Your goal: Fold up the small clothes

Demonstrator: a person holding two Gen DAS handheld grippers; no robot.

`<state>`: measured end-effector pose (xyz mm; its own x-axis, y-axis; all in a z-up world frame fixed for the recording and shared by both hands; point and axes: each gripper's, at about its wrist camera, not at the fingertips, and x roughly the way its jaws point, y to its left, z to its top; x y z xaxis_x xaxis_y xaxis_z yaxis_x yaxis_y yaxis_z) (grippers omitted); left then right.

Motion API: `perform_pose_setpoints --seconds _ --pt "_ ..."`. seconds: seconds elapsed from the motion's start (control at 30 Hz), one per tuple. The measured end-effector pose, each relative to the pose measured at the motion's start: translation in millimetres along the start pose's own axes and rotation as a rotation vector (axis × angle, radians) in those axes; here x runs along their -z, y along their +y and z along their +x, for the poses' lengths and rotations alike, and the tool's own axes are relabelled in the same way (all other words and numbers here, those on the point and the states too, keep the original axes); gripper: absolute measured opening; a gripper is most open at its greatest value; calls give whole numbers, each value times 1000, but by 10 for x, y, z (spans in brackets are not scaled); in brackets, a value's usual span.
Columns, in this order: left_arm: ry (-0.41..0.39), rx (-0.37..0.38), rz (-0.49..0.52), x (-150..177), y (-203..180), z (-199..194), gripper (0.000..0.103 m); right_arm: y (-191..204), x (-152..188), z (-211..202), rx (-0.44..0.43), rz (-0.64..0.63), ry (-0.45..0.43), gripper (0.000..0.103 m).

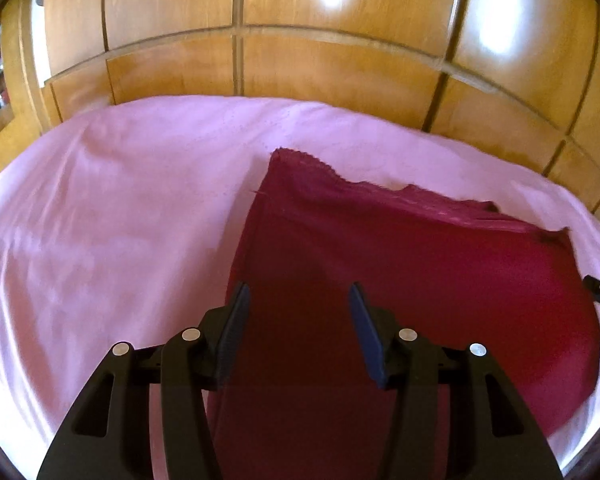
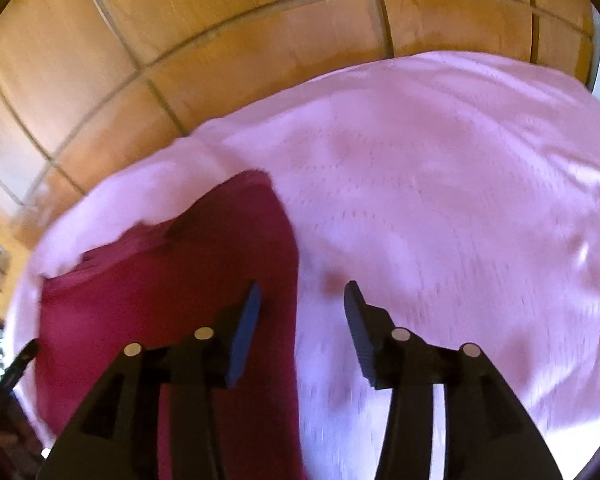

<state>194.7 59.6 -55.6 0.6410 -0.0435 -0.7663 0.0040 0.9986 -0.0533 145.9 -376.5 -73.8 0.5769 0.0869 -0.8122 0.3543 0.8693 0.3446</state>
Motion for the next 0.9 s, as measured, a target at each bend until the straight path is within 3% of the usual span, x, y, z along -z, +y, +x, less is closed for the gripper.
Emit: perform_pose_setpoints --seconds 0.07,0.17,0.3,0.5,0.73,0.9 --pt "-11 3 9 70 -17 -100 51 -89 149 -131 -98 24 30 53" --pt "-23 3 34 188 -69 -199 51 -138 354 -217 -176 41 70 63" --pt "-4 -6 43 324 -126 -247 51 -159 593 -183 -240 57 108 64" --pt "-25 -7 71 392 -205 -369 51 -161 599 -143 -307 118 93 66" --pt "-37 -4 90 423 -252 -415 51 -60 576 -118 -336 90 127 55" --pt "-29 4 85 452 -265 -419 51 1 586 -122 -326 69 135 38"
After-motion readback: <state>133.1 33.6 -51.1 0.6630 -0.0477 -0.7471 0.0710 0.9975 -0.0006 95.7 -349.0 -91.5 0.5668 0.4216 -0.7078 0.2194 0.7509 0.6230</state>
